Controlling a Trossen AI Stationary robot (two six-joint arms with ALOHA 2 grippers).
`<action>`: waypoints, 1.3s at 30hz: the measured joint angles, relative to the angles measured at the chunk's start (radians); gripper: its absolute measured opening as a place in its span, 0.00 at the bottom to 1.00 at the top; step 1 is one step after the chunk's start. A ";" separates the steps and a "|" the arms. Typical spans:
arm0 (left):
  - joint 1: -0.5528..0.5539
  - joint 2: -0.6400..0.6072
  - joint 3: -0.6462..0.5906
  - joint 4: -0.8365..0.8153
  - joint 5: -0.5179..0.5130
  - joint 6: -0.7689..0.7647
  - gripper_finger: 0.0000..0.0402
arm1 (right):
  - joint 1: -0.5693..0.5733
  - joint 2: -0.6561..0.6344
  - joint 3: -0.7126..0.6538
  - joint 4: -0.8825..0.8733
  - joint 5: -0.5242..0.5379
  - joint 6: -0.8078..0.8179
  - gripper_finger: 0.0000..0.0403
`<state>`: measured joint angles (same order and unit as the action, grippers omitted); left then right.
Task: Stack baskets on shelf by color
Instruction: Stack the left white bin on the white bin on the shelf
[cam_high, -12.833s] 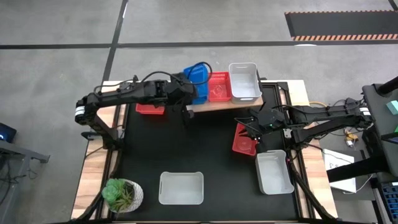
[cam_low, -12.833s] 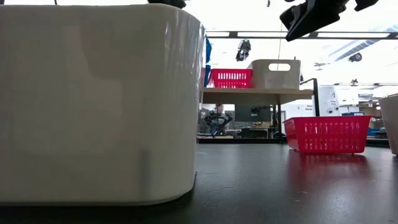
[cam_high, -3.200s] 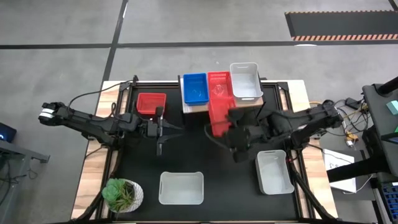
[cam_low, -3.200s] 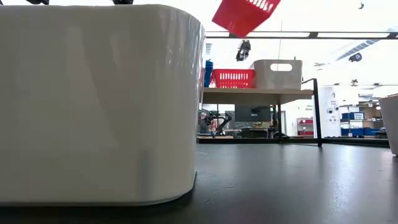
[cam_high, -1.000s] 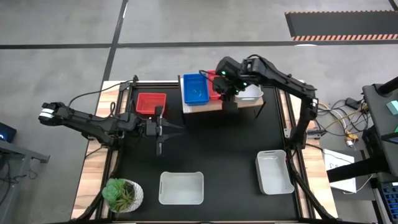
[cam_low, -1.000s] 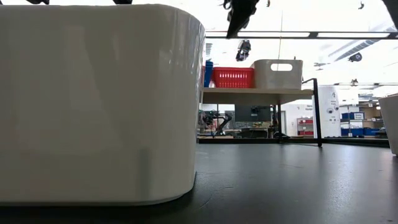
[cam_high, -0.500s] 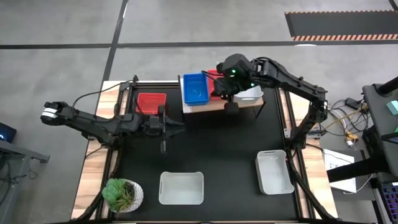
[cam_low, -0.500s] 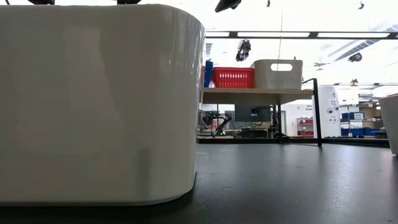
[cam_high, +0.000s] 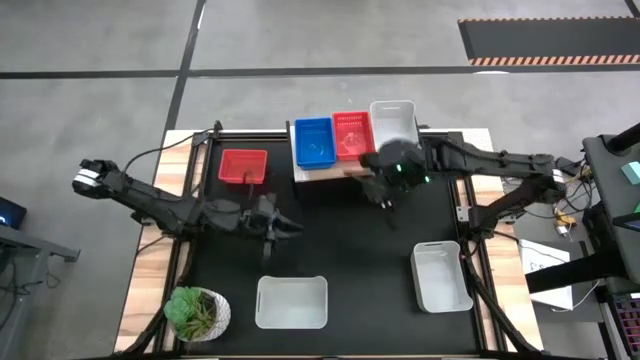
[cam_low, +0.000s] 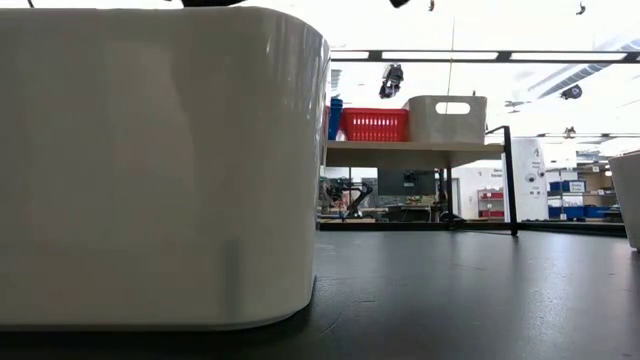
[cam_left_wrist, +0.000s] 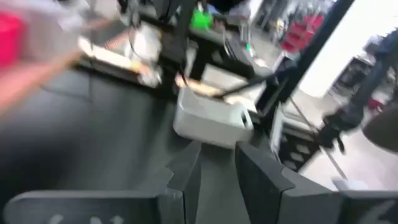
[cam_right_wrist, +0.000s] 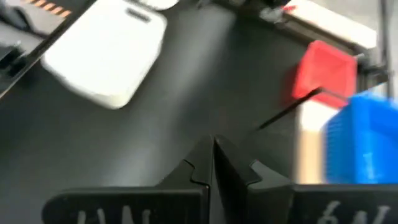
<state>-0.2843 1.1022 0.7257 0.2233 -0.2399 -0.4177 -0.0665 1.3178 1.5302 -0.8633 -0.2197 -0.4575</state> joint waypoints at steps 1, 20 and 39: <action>-0.019 0.013 0.006 -0.023 0.000 -0.018 0.21 | 0.016 -0.022 -0.048 0.015 -0.001 0.010 0.02; -0.224 0.424 0.387 -0.841 0.412 -0.417 0.21 | 0.210 -0.177 -0.516 0.390 0.012 0.110 0.02; -0.046 0.487 0.470 -1.147 0.028 -0.013 0.21 | 0.291 -0.094 -0.547 0.504 0.068 0.150 0.02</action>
<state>-0.3304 1.5892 1.1957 -0.9239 -0.2118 -0.4307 0.2249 1.2234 0.9831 -0.3594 -0.1521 -0.3076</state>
